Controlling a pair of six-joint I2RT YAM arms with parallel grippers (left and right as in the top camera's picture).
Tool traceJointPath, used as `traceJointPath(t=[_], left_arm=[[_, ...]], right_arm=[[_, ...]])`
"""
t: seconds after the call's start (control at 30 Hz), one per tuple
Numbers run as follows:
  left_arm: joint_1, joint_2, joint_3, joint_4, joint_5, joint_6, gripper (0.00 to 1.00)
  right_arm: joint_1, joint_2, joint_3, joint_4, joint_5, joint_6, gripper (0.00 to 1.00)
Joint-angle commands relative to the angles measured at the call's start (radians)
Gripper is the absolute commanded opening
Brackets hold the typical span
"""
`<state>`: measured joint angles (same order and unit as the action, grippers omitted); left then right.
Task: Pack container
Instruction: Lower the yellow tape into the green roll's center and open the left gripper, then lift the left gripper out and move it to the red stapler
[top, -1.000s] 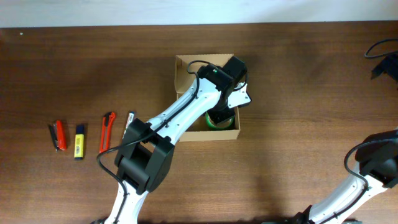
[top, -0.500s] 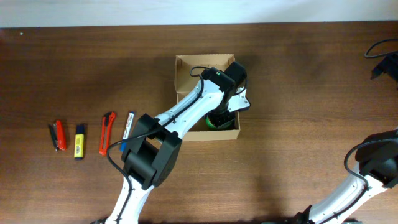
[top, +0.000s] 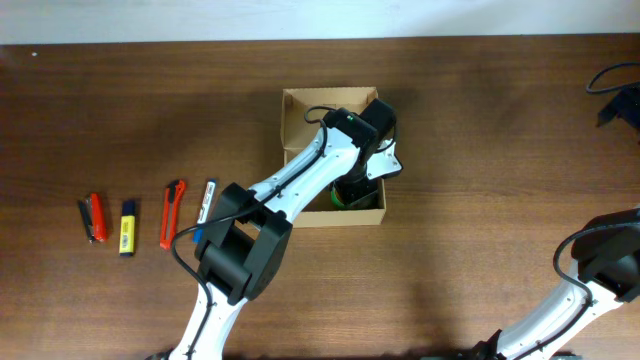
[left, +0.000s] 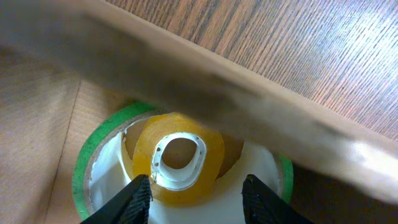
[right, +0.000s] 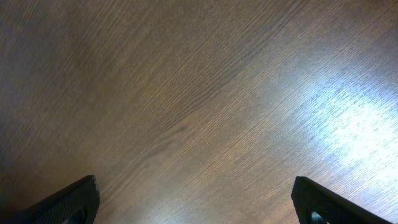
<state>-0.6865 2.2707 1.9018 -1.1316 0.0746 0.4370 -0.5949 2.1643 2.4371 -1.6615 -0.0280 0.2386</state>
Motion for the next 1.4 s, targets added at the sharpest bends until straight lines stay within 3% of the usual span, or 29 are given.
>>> traceJointPath(t=[0.0,0.13,0.37,0.47,0.7,0.97,1.1,1.2,1.37], left_arm=[[0.001,0.004,0.014,-0.005,0.008,-0.004,0.34],[0.001,0.003,0.059,-0.032,0.006,-0.006,0.15],[0.002,0.003,0.135,-0.074,-0.042,-0.045,0.02],[0.002,0.0,0.171,-0.097,-0.069,-0.056,0.02],[0.051,-0.146,0.191,-0.143,-0.321,-0.138,0.02],[0.311,-0.471,0.153,-0.126,-0.39,-0.194,0.04],[0.499,-0.641,0.028,-0.077,-0.386,-0.209,0.04],[0.652,-0.761,-0.155,-0.003,-0.376,-0.216,0.1],[0.829,-0.87,-0.459,0.129,-0.235,-0.216,0.34]], right_arm=[[-0.001,-0.028,-0.003,0.0,0.006,0.001,0.99],[-0.001,-0.028,-0.003,0.0,0.006,0.001,0.99],[-0.001,-0.028,-0.003,0.0,0.006,0.002,0.99],[-0.001,-0.028,-0.003,0.0,0.006,0.001,0.99],[-0.001,-0.028,-0.003,0.0,0.006,0.001,1.0],[-0.001,-0.028,-0.003,0.0,0.006,0.001,0.99],[-0.001,-0.028,-0.003,0.0,0.006,0.001,0.99],[-0.001,-0.028,-0.003,0.0,0.006,0.001,0.99],[-0.001,-0.028,-0.003,0.0,0.006,0.001,0.99]])
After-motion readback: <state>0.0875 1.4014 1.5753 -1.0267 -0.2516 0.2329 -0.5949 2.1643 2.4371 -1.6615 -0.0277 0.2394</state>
